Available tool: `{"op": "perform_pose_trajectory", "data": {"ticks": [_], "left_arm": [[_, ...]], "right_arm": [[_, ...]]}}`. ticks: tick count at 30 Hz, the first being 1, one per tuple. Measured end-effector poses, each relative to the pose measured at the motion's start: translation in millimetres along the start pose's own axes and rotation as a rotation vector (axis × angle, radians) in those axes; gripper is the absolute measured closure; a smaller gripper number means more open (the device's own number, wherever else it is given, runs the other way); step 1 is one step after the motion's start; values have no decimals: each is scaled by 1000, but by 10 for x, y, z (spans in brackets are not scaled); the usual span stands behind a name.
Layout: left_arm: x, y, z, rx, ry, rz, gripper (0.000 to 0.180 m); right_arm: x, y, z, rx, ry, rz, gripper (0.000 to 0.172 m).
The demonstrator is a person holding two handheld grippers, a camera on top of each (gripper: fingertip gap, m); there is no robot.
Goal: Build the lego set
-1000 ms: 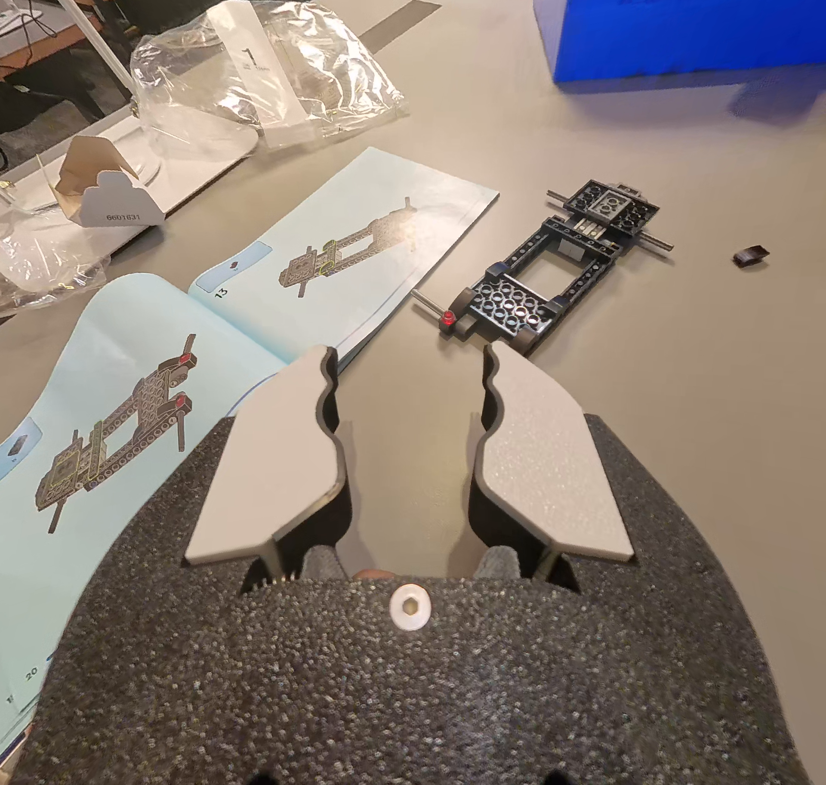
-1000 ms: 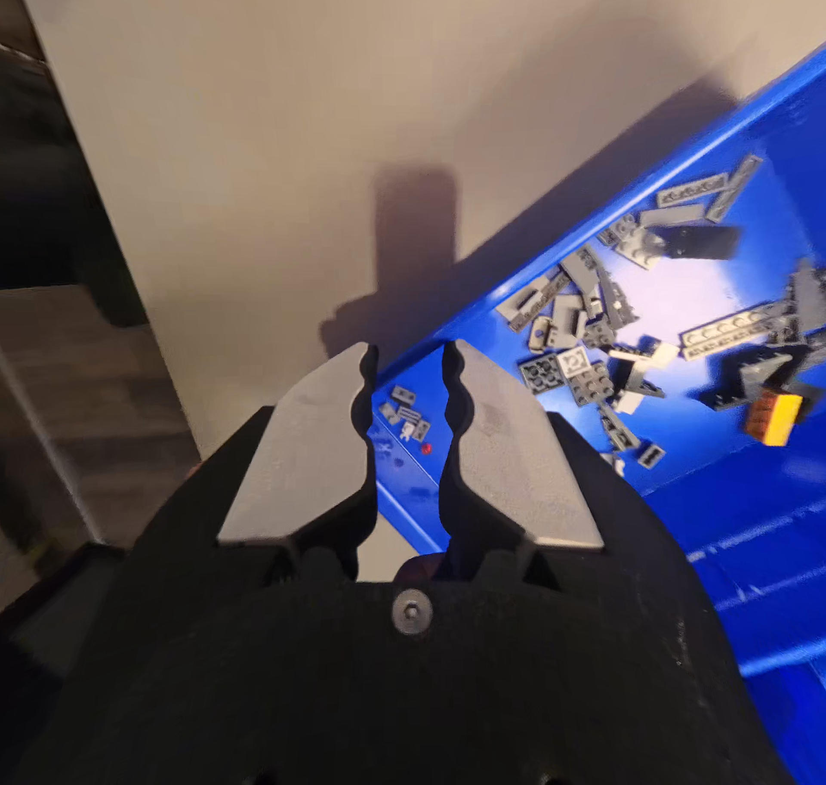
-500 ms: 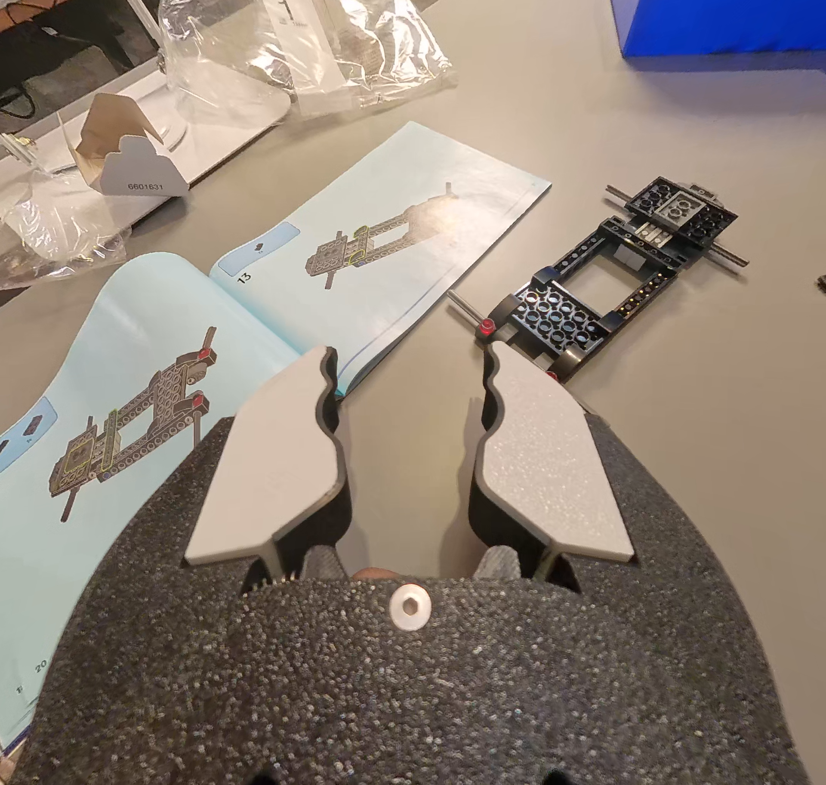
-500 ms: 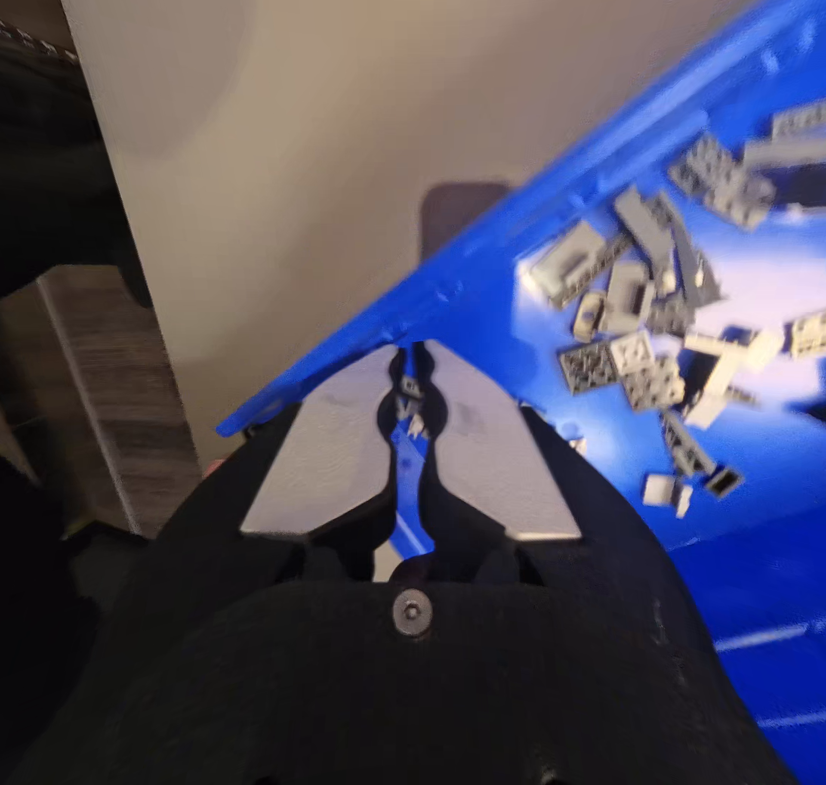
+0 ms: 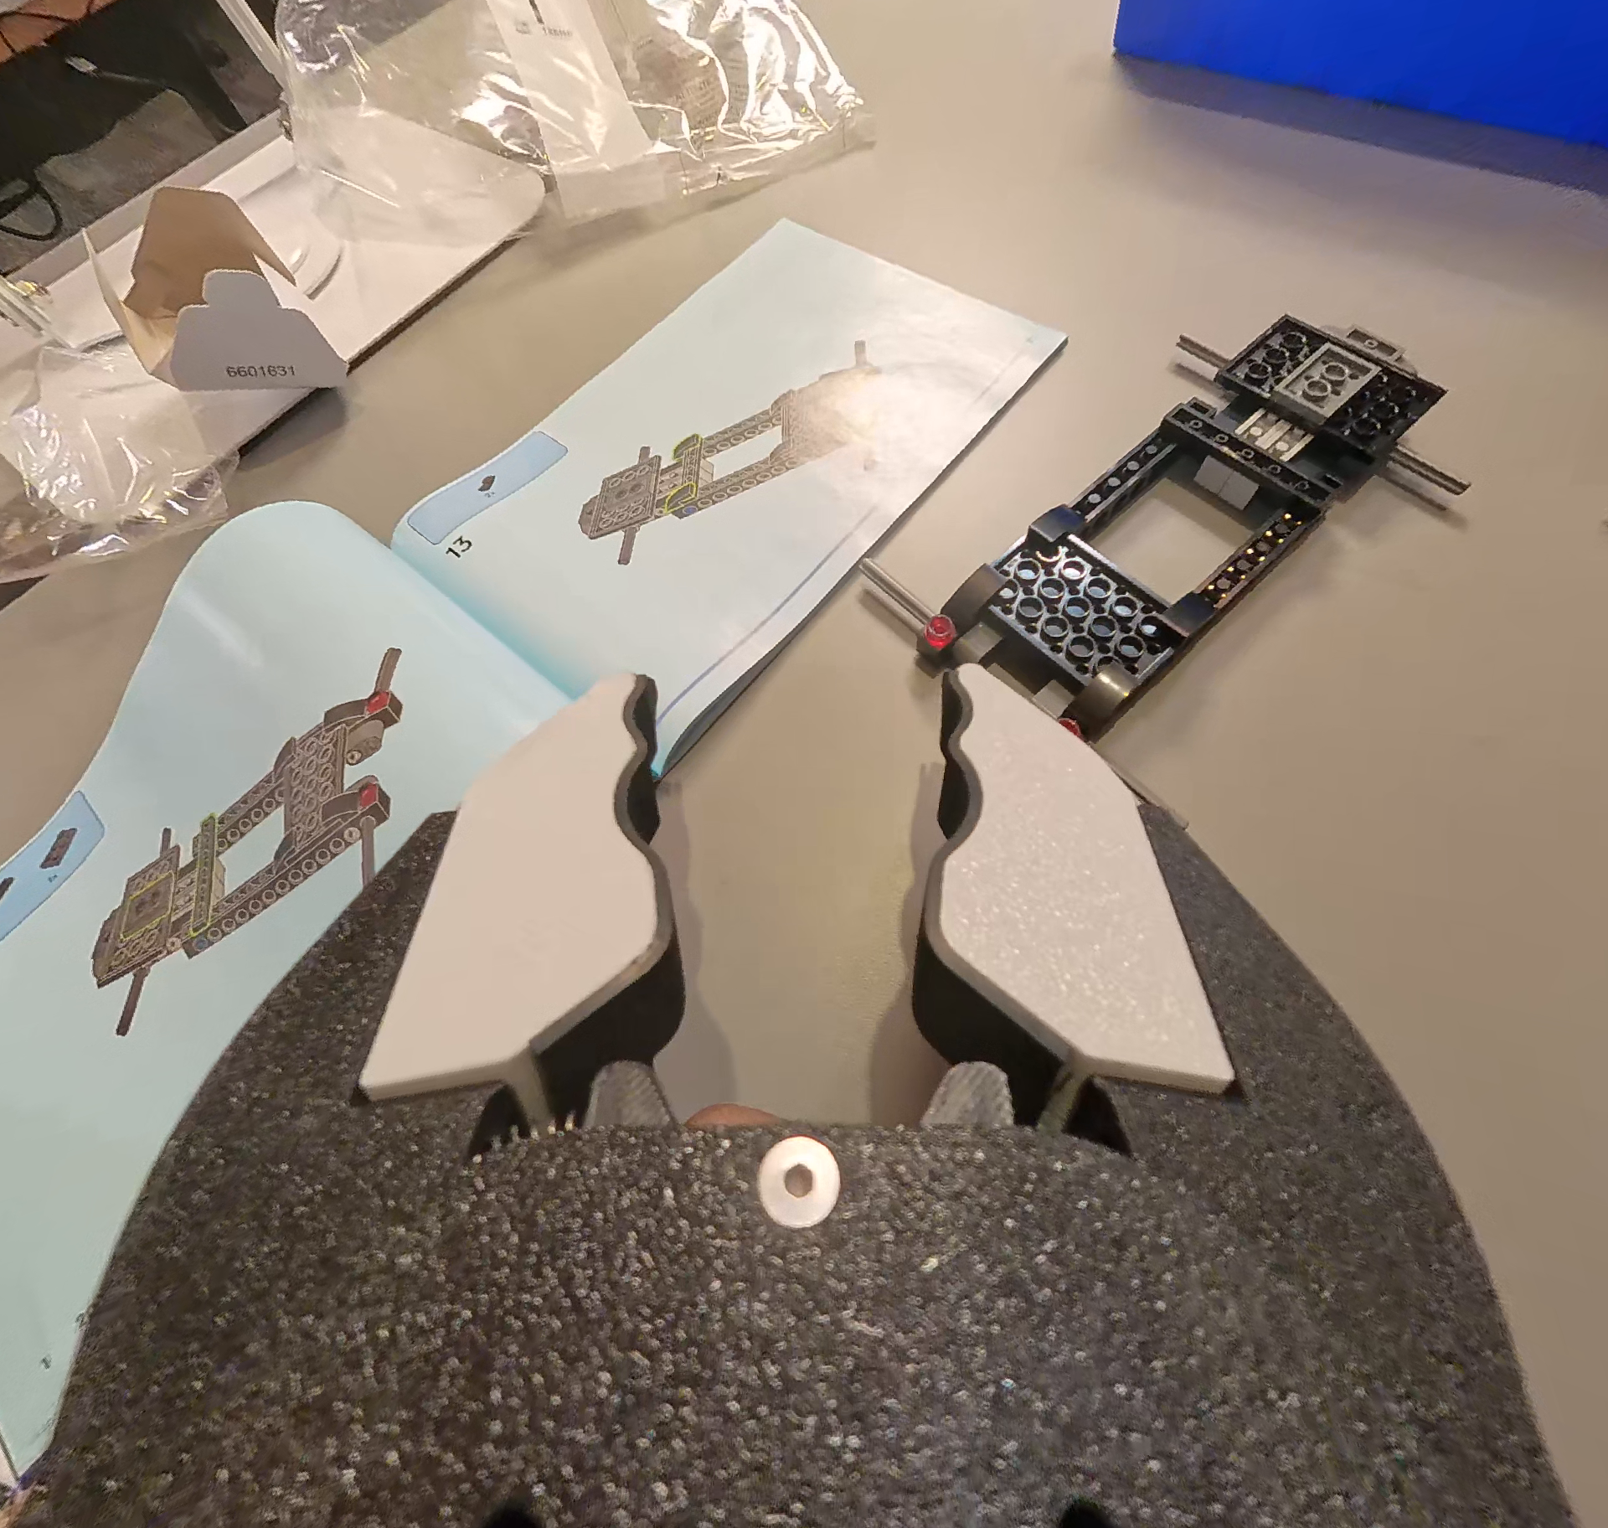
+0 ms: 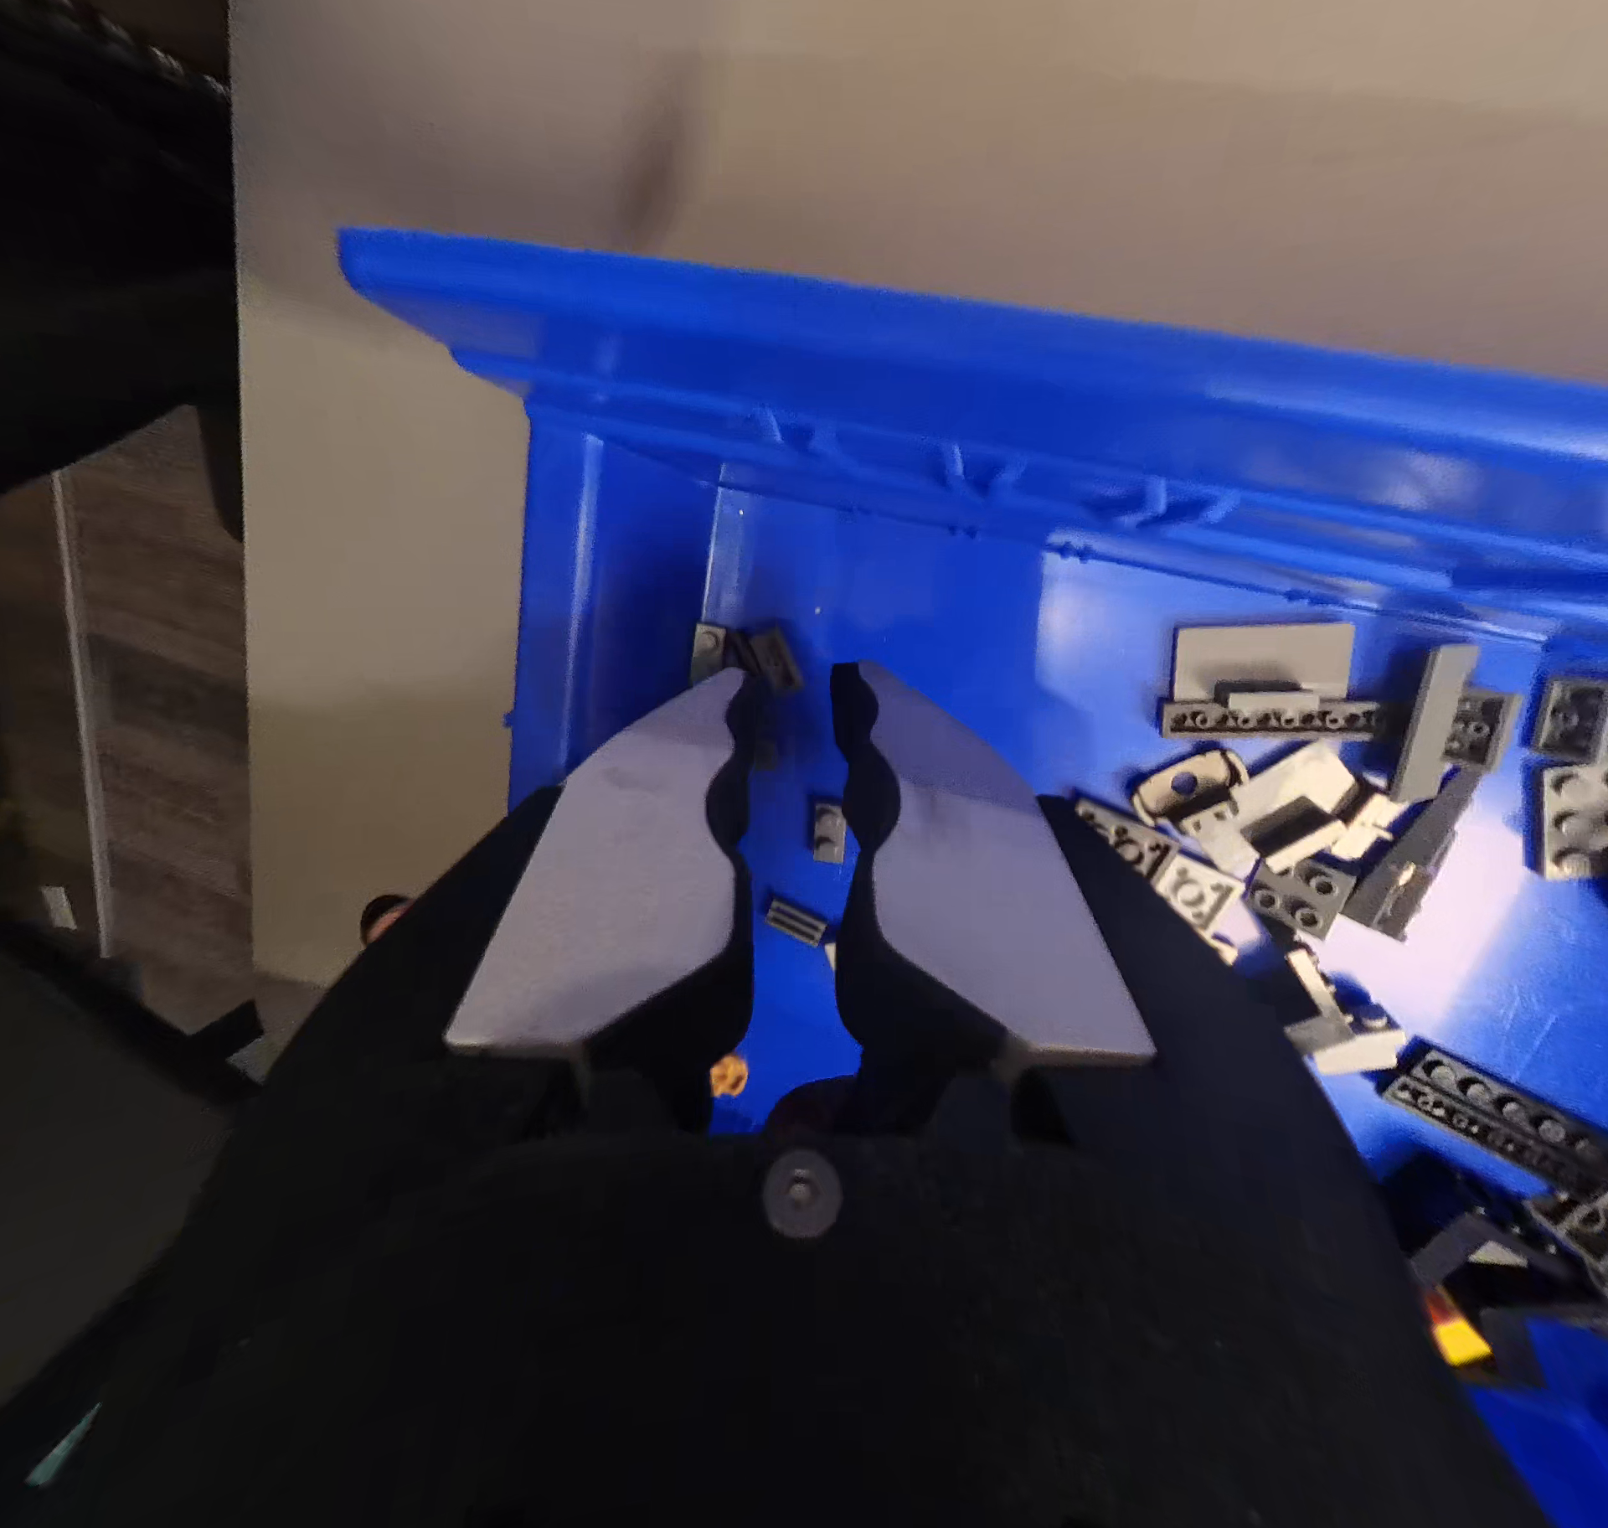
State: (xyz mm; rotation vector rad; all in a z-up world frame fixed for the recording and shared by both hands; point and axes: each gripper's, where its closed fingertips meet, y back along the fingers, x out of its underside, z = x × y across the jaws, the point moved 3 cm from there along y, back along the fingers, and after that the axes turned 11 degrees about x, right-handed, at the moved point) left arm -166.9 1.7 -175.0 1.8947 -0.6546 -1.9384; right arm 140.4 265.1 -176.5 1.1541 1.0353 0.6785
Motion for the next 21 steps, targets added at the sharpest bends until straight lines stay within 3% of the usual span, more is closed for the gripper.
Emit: {"op": "perform_pose_trajectory", "data": {"ticks": [5, 13, 21], "left_arm": [[1, -4, -17, 5, -10, 3, 117], [-7, 6, -17, 14, -4, -7, 117], [-16, 15, -16, 3, -10, -14, 117]], "right_arm": [[38, 2, -51, 70, 14, -38, 154], [506, 708, -602, 471, -294, 21, 152], [789, 869, -765, 565, -375, 169, 152]]}}
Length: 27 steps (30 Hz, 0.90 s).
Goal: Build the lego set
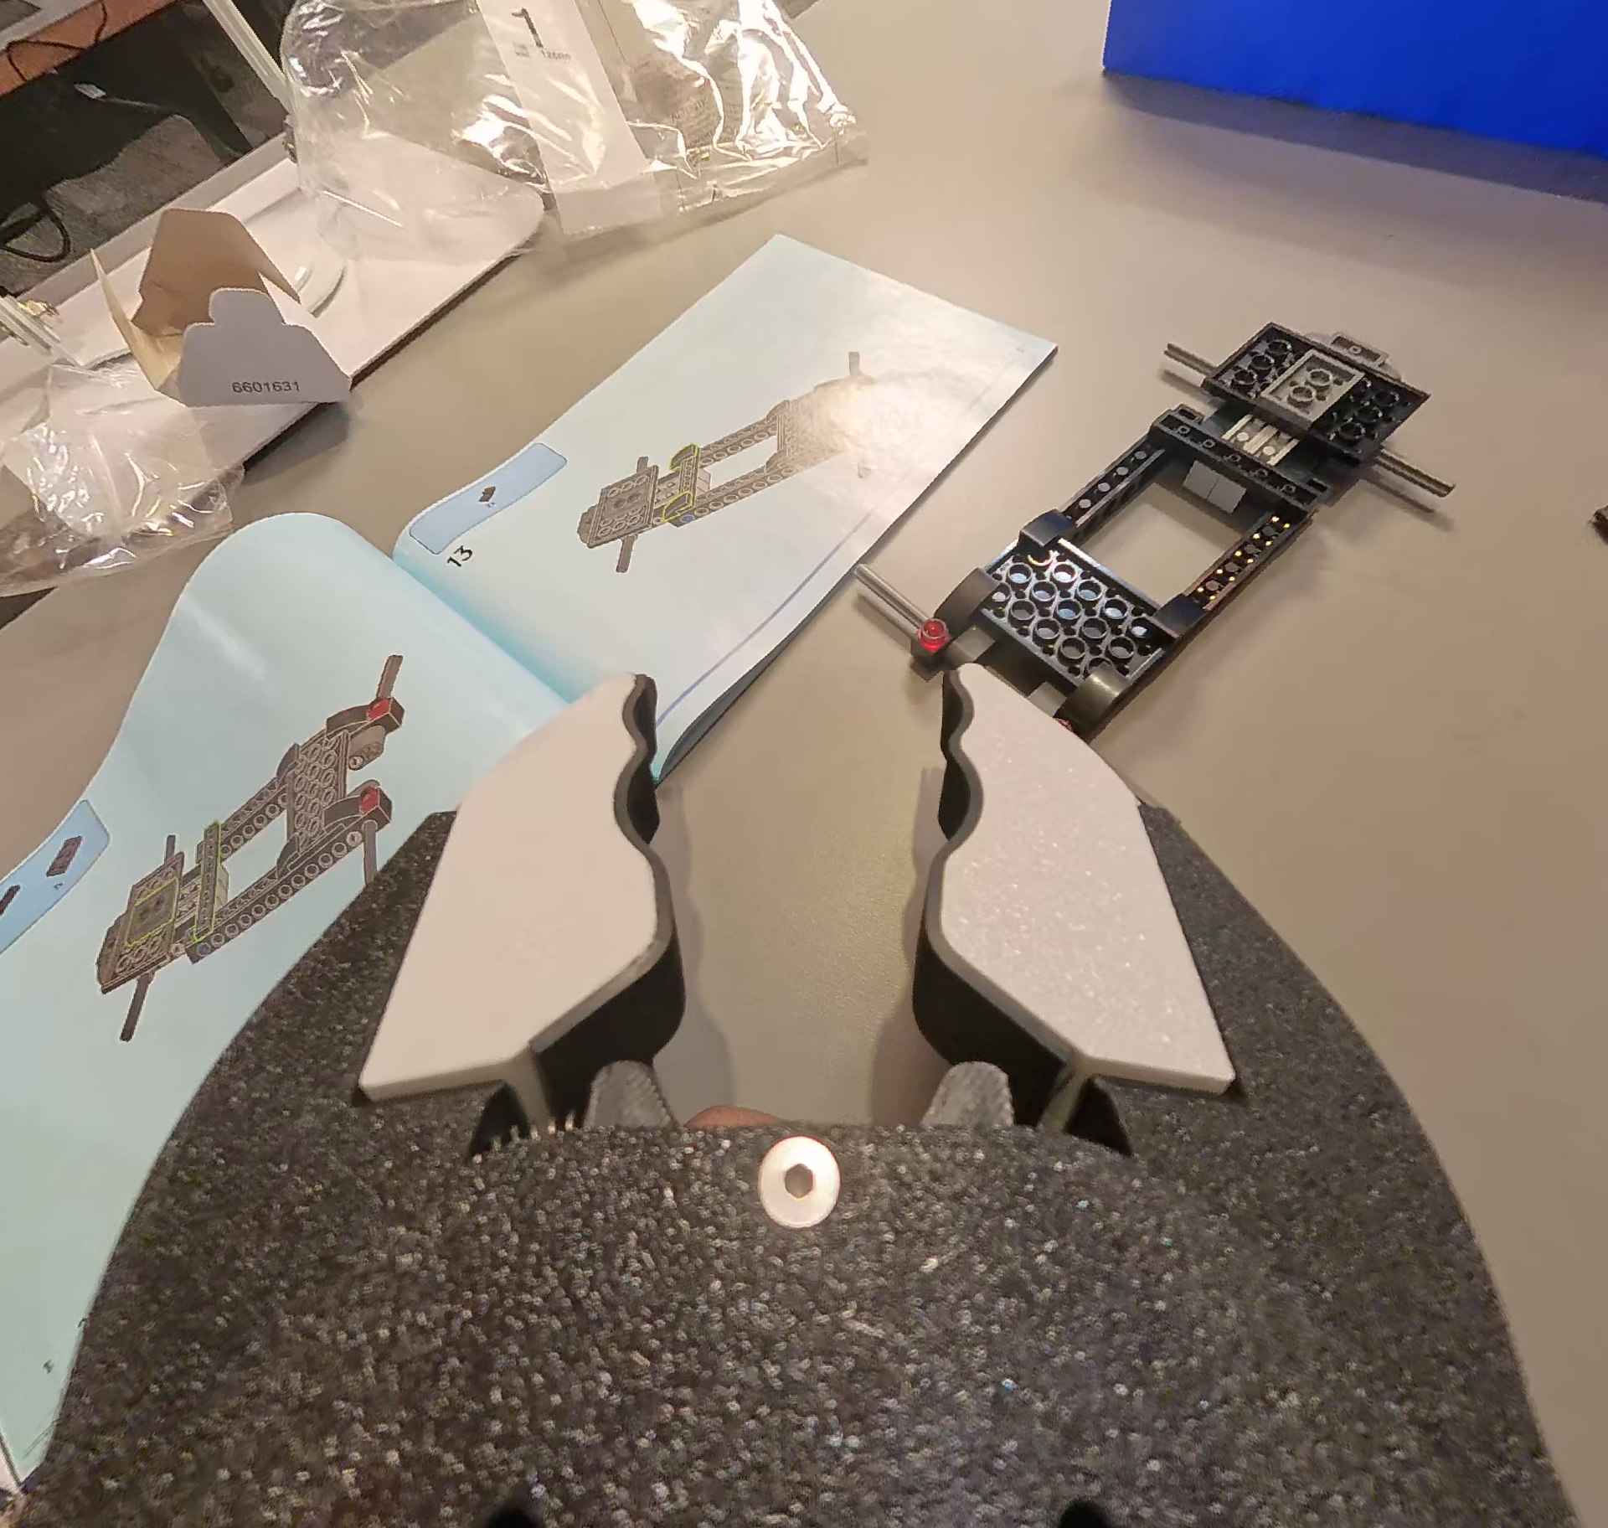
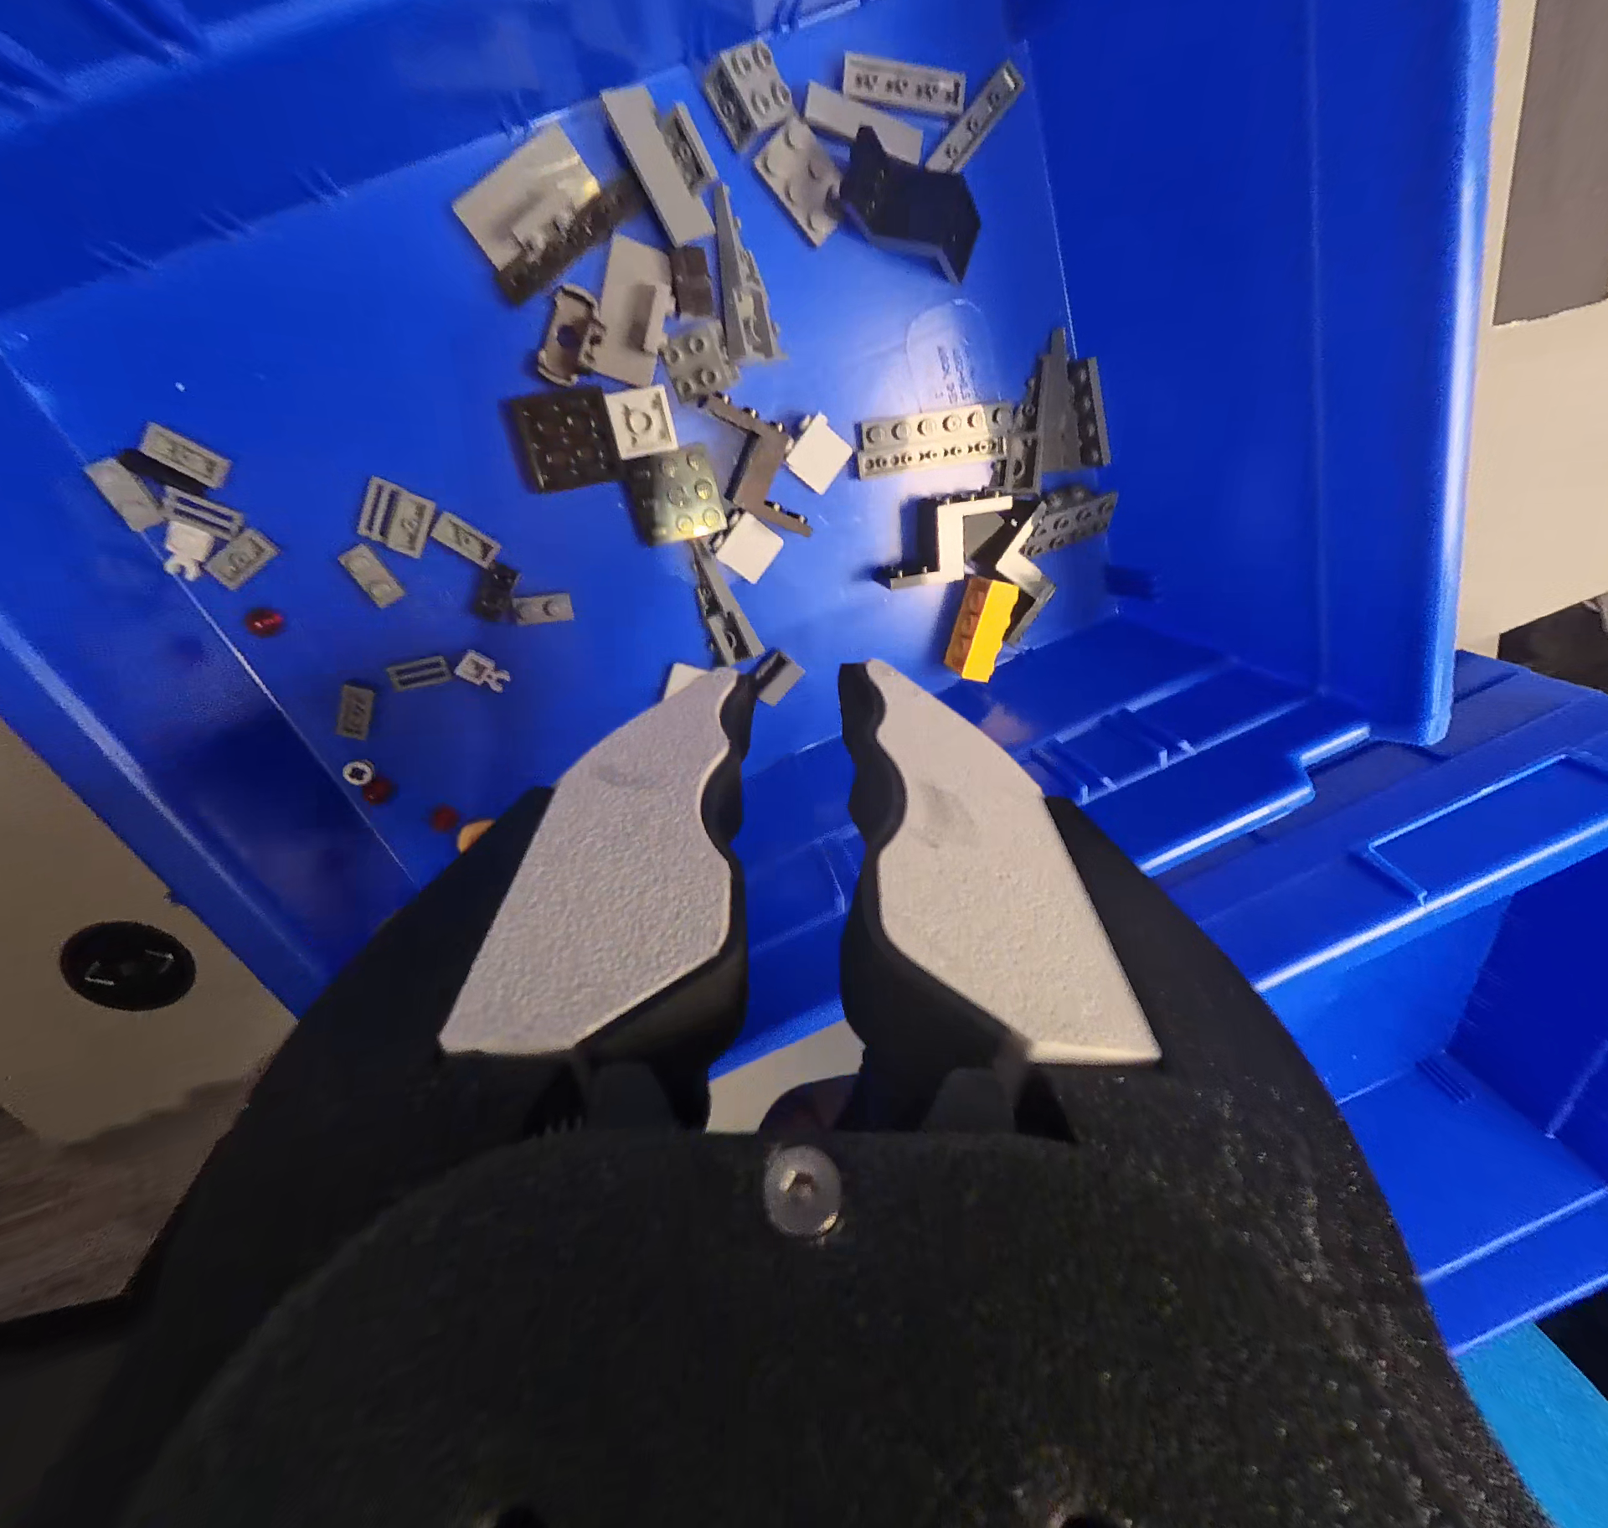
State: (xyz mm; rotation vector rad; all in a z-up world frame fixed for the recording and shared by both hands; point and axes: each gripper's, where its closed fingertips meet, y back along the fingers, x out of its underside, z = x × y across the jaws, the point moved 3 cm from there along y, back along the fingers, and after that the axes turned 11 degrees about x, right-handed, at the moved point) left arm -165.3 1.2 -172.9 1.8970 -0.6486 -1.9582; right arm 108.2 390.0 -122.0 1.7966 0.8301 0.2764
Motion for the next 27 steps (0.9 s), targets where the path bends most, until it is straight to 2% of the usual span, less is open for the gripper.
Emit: {"op": "perform_pose_trajectory", "data": {"ticks": [9, 14, 20, 27], "left_arm": [[10, -18, 2, 13, 12, 14, 117], [7, -16, -5, 15, 7, 11, 117], [21, -35, 1, 17, 15, 27, 117], [34, -49, 19, -2, 17, 42, 117]], "right_arm": [[130, 54, -131, 41, -11, 23, 152], [60, 76, -153, 51, -78, -57, 152], [-91, -80, 45, -28, -73, -137, 152], [-240, -145, 18, -29, -123, -260, 152]]}}
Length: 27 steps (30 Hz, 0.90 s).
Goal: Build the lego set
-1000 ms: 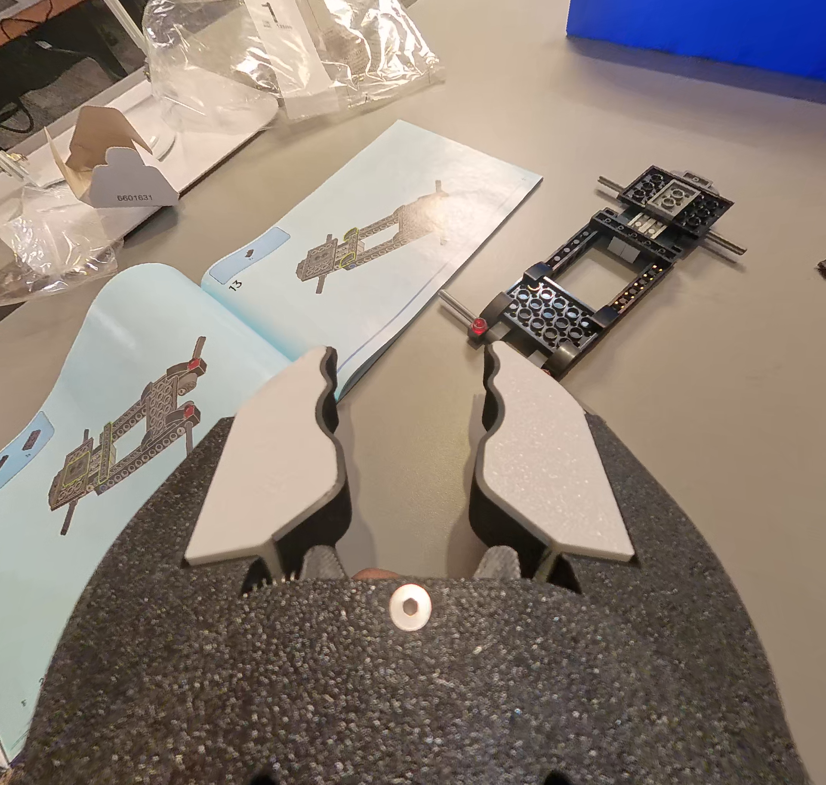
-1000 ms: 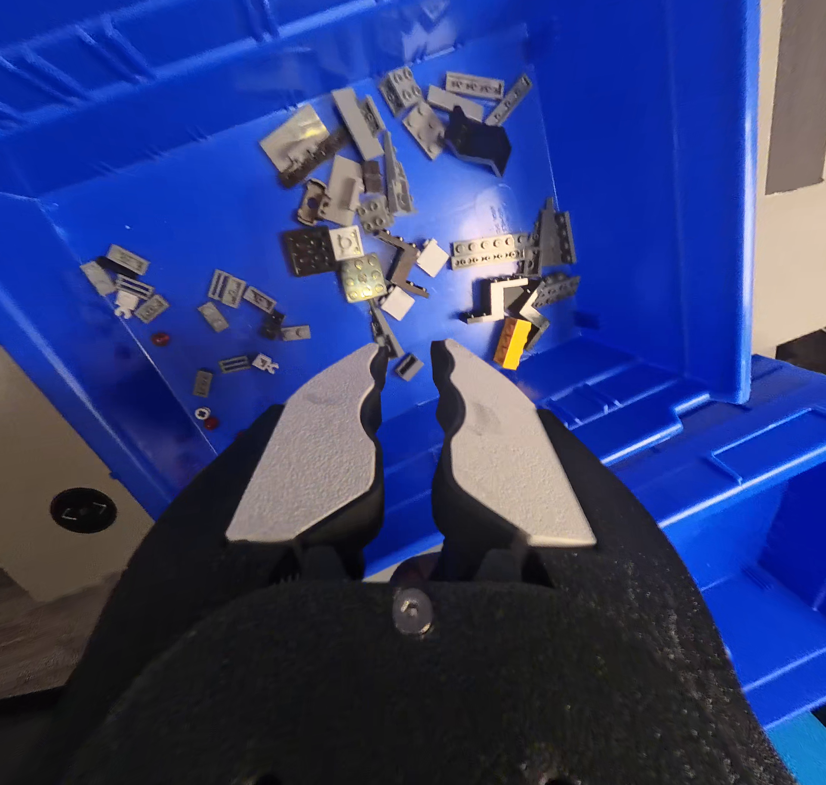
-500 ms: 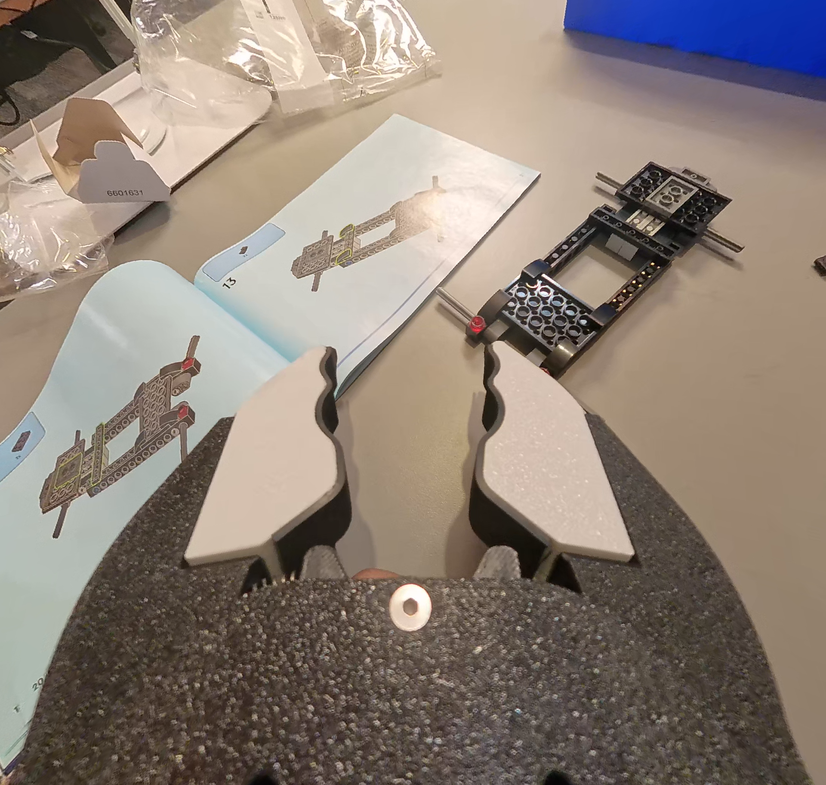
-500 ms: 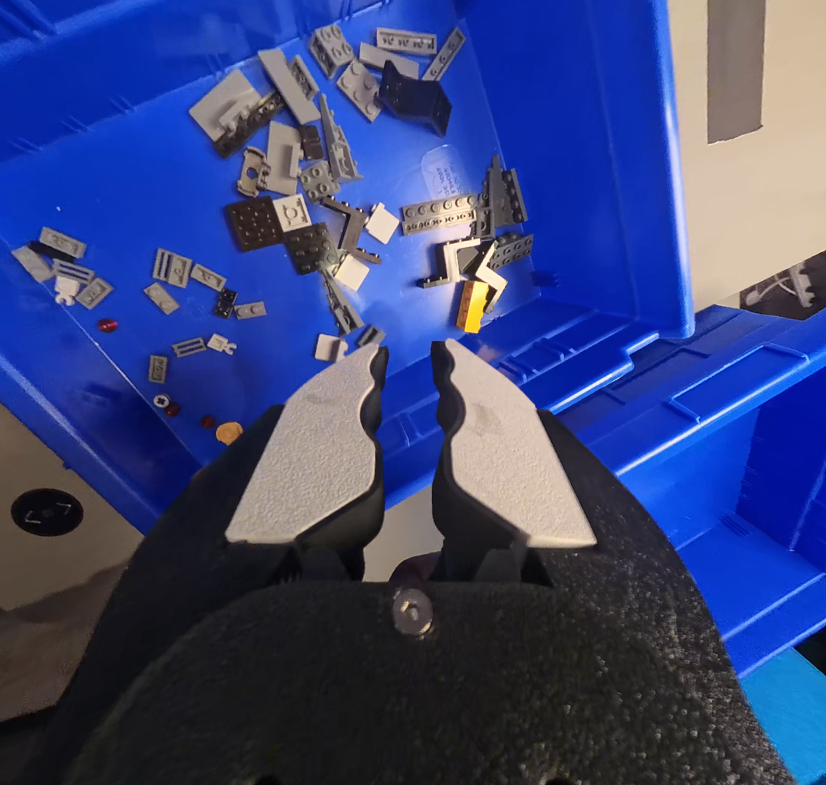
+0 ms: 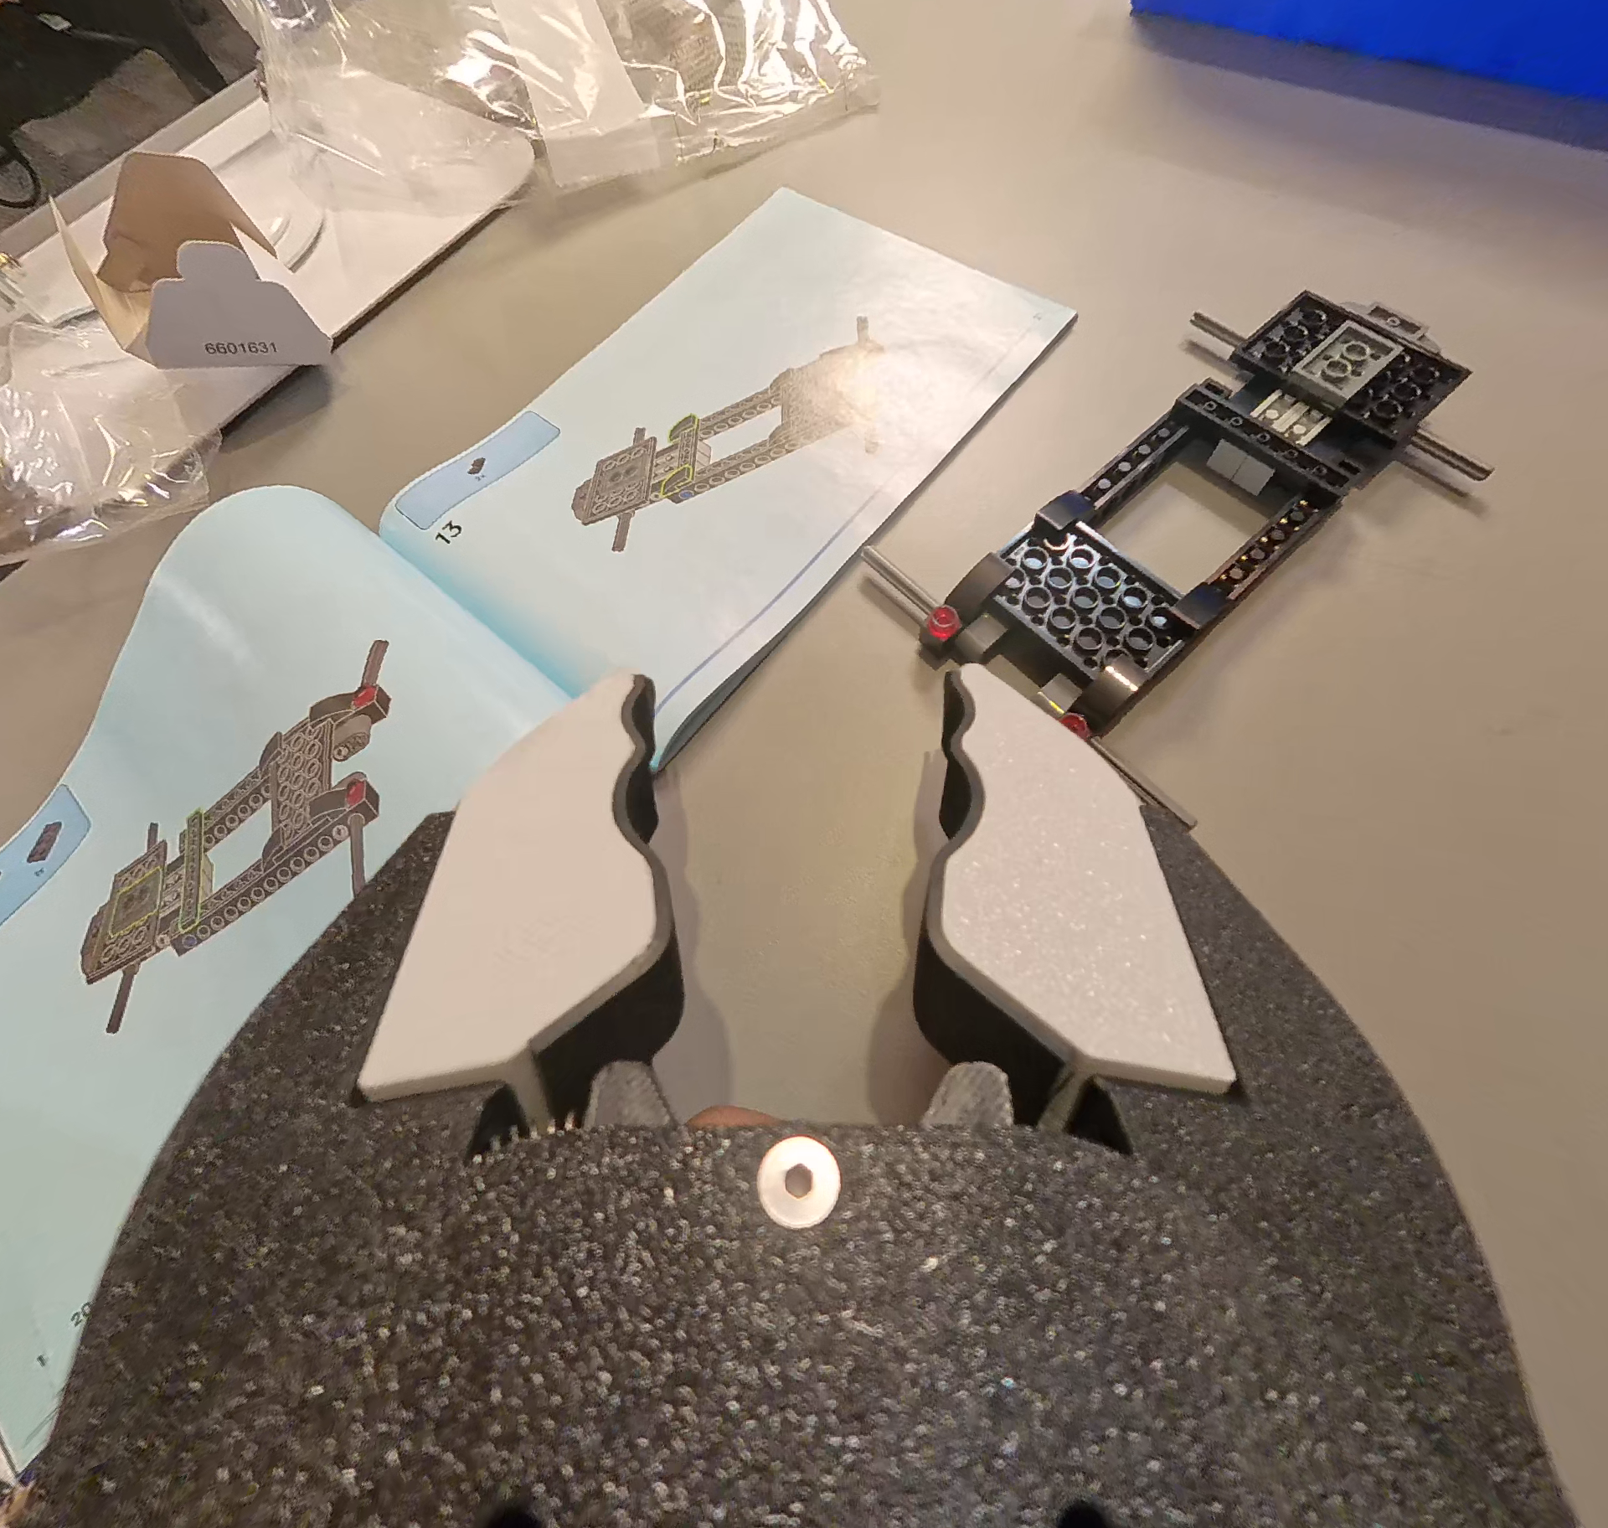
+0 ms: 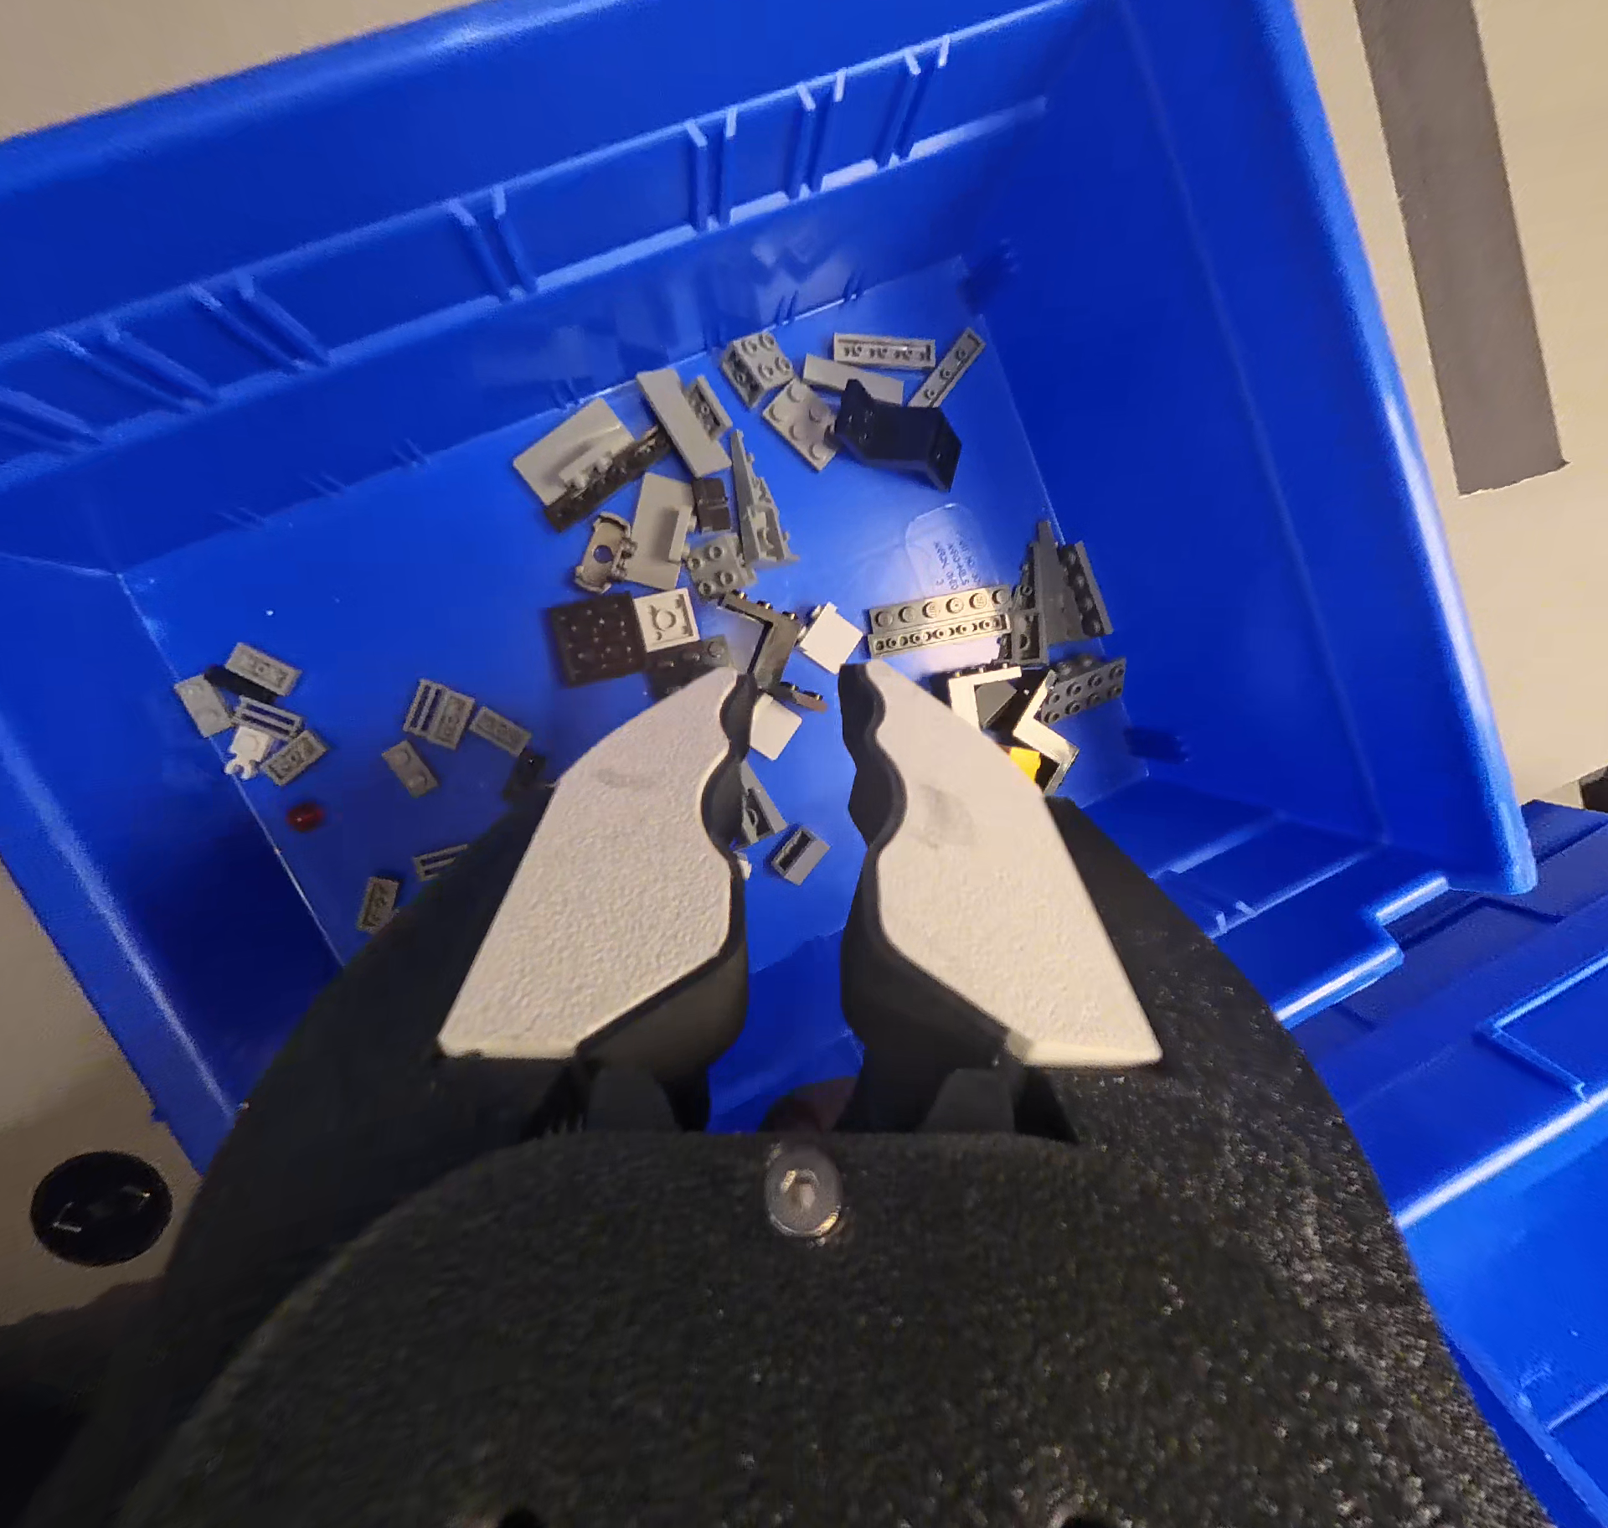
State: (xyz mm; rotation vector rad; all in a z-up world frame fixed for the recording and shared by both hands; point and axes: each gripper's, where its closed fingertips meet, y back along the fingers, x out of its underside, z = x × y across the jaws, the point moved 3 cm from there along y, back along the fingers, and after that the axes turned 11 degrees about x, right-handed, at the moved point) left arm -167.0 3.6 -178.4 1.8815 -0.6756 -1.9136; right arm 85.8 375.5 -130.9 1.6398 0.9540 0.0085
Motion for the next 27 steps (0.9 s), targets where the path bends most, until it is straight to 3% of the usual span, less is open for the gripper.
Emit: {"op": "perform_pose_trajectory", "data": {"ticks": [14, 20, 27], "left_arm": [[25, -31, -14, 2, -11, 31, 117], [29, -35, -13, 5, -9, 35, 117], [24, -31, -51, 30, -27, 31, 117]], "right_arm": [[-45, 124, -67, 19, -78, -142, 151], [94, 96, 226, 10, 82, 55, 155], [257, 50, 793, -159, 261, 312, 156]]}}
